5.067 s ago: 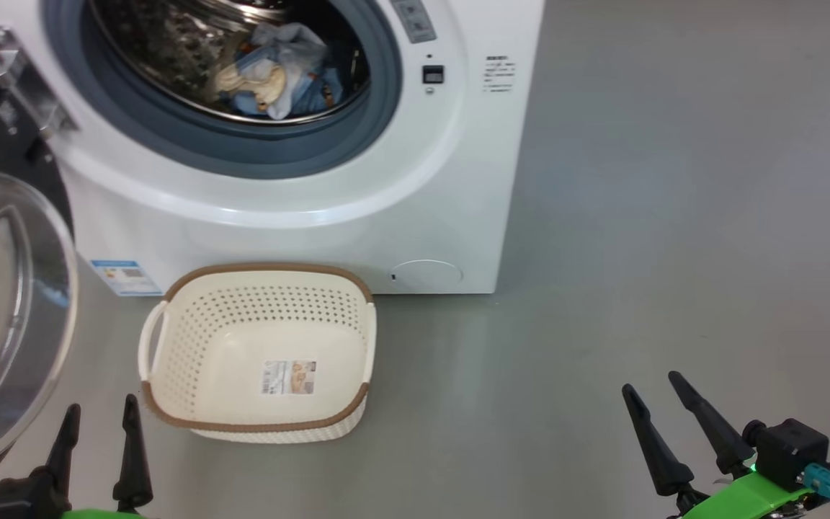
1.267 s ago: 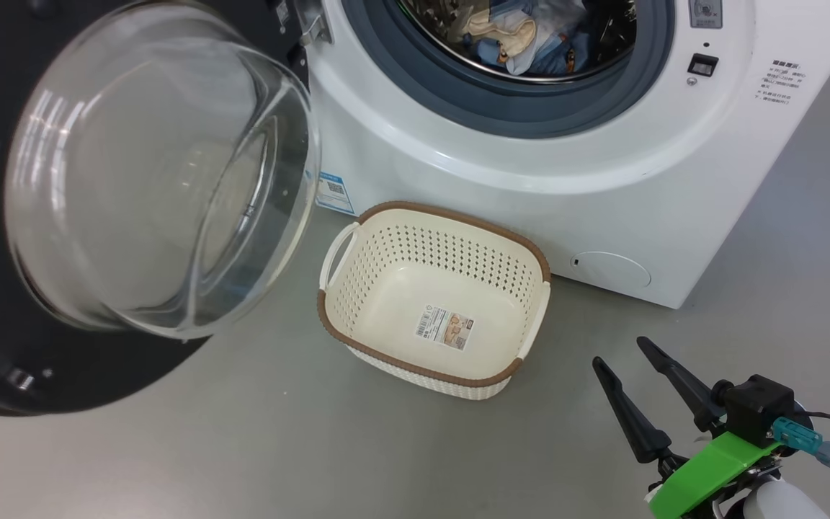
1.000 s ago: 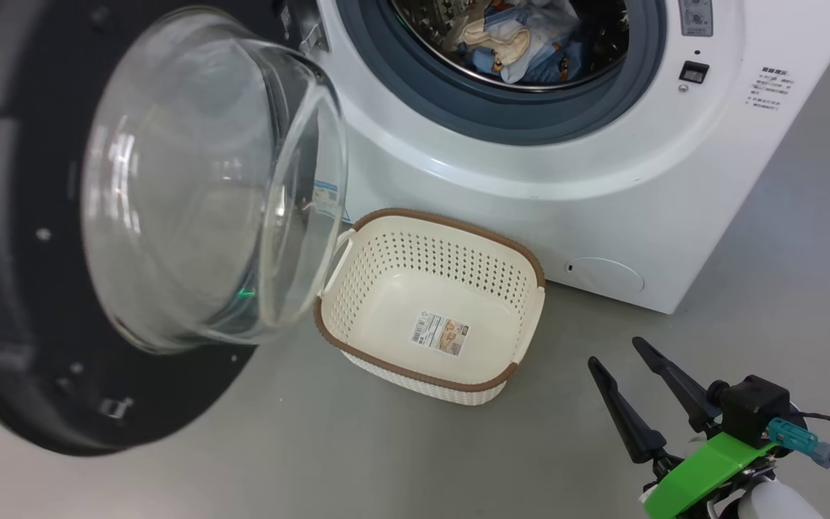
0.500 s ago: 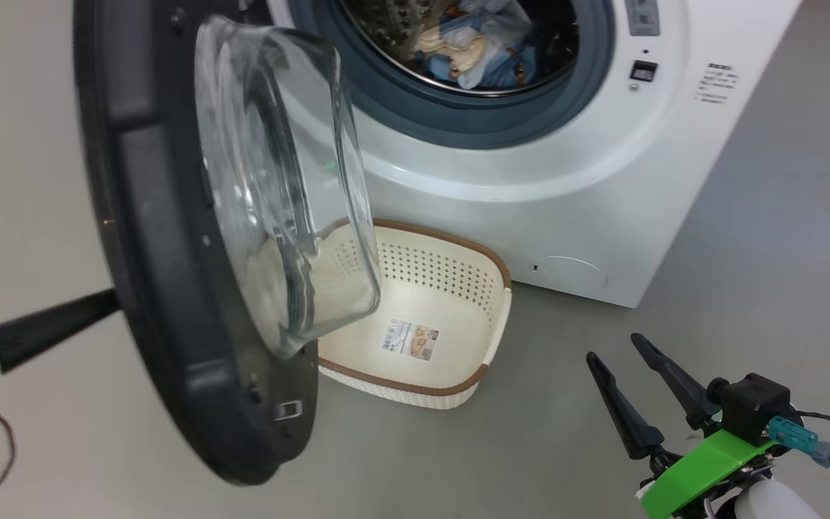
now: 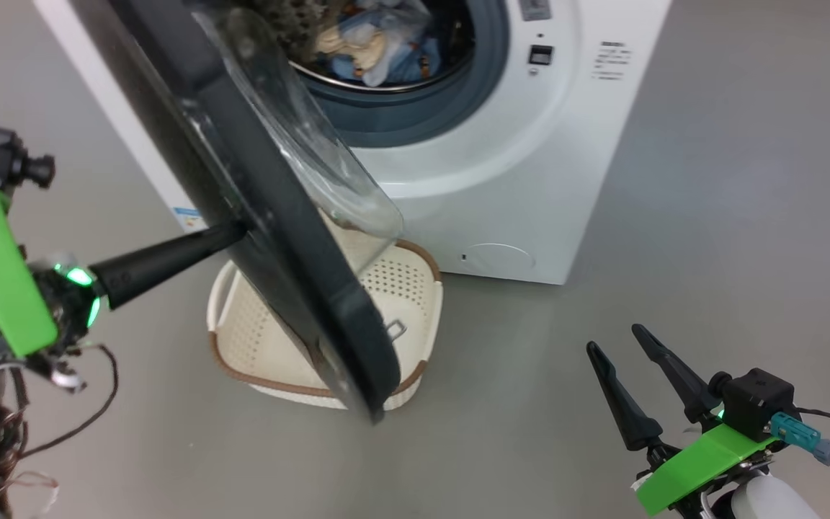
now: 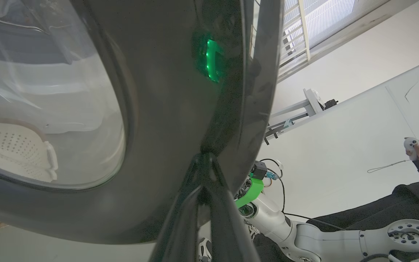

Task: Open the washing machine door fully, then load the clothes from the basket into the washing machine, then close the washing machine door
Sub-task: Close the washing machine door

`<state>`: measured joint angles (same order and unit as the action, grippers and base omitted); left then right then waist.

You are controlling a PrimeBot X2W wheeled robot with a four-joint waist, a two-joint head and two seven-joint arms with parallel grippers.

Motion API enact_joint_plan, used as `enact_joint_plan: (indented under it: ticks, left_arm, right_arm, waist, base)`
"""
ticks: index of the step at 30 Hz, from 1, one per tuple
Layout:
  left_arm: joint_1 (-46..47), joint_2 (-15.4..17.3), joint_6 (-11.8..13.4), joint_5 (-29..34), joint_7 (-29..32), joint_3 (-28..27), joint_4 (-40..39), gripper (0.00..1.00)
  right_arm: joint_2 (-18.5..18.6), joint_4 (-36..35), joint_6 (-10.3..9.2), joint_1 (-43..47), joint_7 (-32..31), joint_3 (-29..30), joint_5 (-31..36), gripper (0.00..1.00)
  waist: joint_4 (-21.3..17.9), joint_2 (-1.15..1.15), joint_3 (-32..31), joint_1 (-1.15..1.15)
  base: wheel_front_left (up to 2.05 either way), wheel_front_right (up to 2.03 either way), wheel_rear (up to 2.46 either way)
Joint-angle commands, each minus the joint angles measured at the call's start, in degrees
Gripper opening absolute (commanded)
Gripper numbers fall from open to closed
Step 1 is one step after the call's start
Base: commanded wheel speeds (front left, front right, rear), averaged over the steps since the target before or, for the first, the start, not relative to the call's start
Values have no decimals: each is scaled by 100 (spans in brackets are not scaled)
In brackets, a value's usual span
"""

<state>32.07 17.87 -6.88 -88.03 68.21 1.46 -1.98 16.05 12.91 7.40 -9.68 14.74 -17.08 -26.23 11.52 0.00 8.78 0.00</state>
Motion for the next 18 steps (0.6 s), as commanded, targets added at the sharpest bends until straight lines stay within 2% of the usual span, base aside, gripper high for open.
enact_joint_plan:
  ticks: [1, 9, 18]
  left_arm:
    - [360, 152, -60, 129, -137, -168, -105, 0]
    - [951, -112, -60, 407, -761, -94, 341, 0]
    - [1602, -128, -60, 623, -1361, -81, 979, 0]
  right_arm:
    - [-18, -157, 9, -105, 26, -51, 88, 100]
    - [-148, -204, 9, -155, 26, 102, 120, 100]
    - [-289, -238, 9, -199, 26, 179, 148, 100]
  waist:
    - [-346, 0, 83, 0]
    - [-930, 0, 240, 0]
    - [-1391, 0, 374, 0]
  base:
    - [0, 0, 0]
    - [0, 0, 0]
    - [0, 0, 0]
